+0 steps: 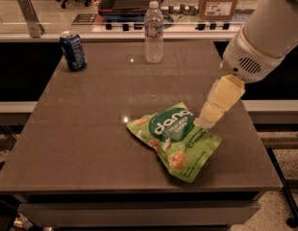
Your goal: Move green rice chip bag near pepsi can
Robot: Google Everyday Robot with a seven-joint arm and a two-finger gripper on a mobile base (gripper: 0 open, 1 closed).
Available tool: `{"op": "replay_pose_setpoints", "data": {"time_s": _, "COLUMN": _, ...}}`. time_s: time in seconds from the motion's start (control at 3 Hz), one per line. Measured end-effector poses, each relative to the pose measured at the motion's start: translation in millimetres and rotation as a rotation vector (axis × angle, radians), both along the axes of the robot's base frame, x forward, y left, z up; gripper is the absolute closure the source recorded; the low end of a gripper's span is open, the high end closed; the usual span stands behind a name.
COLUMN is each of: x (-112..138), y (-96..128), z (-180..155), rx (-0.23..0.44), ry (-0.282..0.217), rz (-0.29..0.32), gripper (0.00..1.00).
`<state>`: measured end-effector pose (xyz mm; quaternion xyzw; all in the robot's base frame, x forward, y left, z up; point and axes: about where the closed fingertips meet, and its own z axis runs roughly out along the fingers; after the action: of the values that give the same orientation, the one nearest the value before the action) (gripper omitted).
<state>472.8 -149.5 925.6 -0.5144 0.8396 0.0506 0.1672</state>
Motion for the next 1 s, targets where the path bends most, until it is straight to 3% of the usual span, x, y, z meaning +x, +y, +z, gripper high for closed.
{"op": "replay_pose_setpoints", "data": {"time_s": 0.67, "x": -14, "y": 49, "z": -59, "rx": 0.005, "ry": 0.168, "rz": -0.183, "gripper": 0.0}}
{"op": "replay_pose_setpoints", "data": {"time_s": 1.0, "x": -41, "y": 55, "z": -82, "rx": -0.043, "ry": 0.265, "rz": -0.267, "gripper": 0.0}}
